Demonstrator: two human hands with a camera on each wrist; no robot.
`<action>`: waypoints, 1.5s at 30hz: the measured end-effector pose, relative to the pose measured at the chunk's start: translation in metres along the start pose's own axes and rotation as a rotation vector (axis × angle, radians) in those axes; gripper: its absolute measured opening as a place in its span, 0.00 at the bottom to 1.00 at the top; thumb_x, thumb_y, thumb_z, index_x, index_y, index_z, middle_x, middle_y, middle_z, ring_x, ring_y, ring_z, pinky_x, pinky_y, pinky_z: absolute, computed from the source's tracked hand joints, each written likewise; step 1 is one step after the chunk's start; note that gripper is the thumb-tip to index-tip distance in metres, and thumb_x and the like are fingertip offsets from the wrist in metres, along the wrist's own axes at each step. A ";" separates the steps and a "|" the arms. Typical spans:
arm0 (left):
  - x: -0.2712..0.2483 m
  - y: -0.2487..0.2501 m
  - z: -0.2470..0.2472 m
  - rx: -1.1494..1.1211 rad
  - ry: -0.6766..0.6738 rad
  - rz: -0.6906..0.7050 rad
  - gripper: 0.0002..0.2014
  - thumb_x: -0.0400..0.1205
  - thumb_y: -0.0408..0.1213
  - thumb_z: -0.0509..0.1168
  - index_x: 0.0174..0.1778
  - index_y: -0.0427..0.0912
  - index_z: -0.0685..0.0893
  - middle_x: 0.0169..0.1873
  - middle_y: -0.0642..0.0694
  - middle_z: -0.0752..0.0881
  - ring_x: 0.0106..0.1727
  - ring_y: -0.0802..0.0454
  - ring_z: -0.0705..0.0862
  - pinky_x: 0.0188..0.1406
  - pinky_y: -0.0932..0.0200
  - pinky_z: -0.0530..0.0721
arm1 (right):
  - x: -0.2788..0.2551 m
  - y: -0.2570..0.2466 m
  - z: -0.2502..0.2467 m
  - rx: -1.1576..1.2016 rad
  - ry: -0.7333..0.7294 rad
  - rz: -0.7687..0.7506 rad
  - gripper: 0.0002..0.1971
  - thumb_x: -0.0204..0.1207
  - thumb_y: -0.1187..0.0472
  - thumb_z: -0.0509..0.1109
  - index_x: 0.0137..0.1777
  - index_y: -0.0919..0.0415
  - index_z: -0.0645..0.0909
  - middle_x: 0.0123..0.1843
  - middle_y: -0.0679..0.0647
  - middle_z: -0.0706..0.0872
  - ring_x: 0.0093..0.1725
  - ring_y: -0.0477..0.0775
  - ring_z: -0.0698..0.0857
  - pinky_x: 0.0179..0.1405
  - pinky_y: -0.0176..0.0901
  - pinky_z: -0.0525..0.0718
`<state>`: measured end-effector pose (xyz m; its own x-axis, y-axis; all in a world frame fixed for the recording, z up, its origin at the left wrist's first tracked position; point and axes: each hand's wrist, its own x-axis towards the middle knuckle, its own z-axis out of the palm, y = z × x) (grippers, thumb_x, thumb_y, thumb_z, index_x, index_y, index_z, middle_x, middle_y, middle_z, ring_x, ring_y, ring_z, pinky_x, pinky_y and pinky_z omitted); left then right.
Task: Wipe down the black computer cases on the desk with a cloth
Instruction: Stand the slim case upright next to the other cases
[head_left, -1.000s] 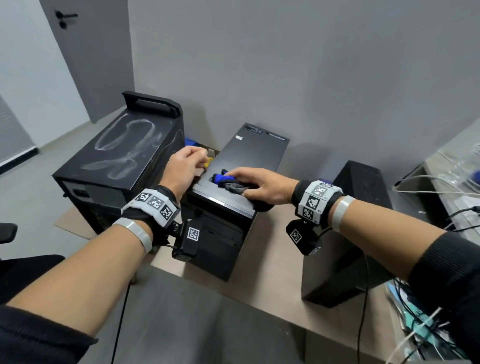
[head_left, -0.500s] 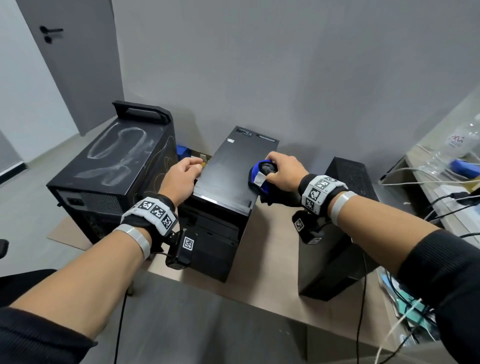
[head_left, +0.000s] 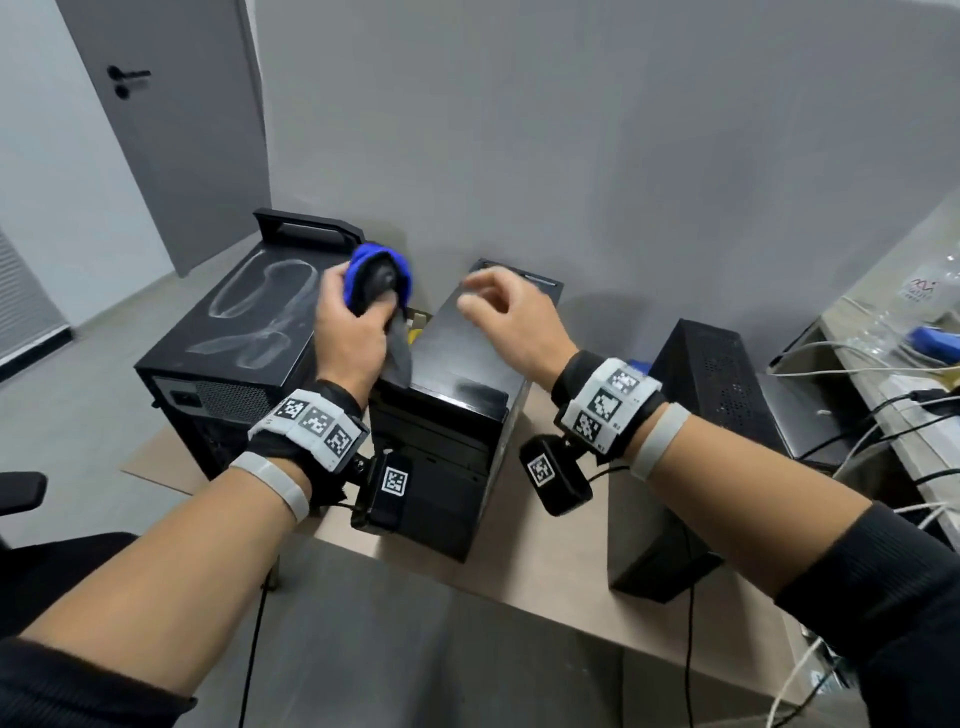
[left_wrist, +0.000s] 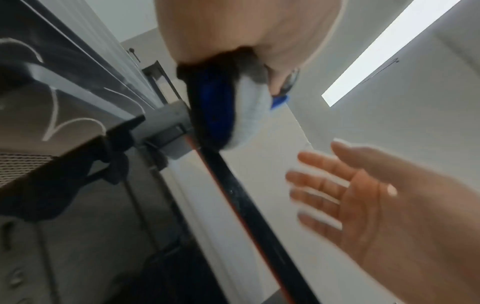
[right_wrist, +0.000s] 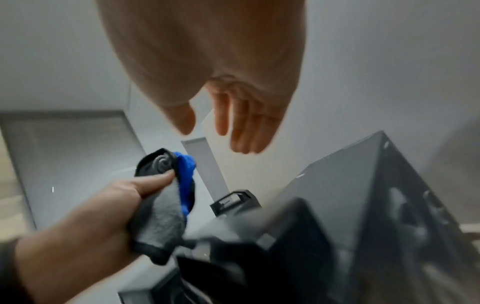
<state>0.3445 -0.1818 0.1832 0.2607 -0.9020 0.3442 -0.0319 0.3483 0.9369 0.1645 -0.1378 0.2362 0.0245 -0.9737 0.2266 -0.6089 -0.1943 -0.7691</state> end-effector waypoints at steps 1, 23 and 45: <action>-0.001 -0.004 -0.007 0.042 0.074 -0.030 0.16 0.76 0.33 0.73 0.58 0.42 0.80 0.48 0.52 0.84 0.47 0.59 0.83 0.59 0.54 0.83 | -0.007 0.008 0.004 -0.171 -0.054 0.007 0.27 0.74 0.42 0.73 0.68 0.56 0.79 0.56 0.52 0.87 0.56 0.52 0.85 0.59 0.49 0.83; -0.032 0.008 0.073 0.498 -0.906 0.216 0.18 0.70 0.31 0.78 0.54 0.53 0.88 0.42 0.55 0.89 0.45 0.53 0.86 0.50 0.64 0.81 | -0.086 0.083 -0.089 -0.823 -0.407 0.146 0.34 0.67 0.66 0.75 0.74 0.45 0.76 0.60 0.51 0.80 0.63 0.59 0.71 0.49 0.48 0.69; -0.022 -0.041 0.157 0.575 -1.623 0.506 0.24 0.83 0.41 0.60 0.76 0.42 0.79 0.84 0.62 0.63 0.89 0.41 0.42 0.87 0.37 0.45 | -0.048 0.104 -0.039 -0.497 0.422 0.416 0.20 0.82 0.55 0.58 0.73 0.54 0.73 0.69 0.55 0.76 0.69 0.59 0.71 0.68 0.58 0.72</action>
<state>0.1887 -0.2161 0.1472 -0.9800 -0.1937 -0.0464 -0.1898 0.8379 0.5118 0.0690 -0.1062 0.1688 -0.5281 -0.8075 0.2628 -0.7883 0.3512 -0.5052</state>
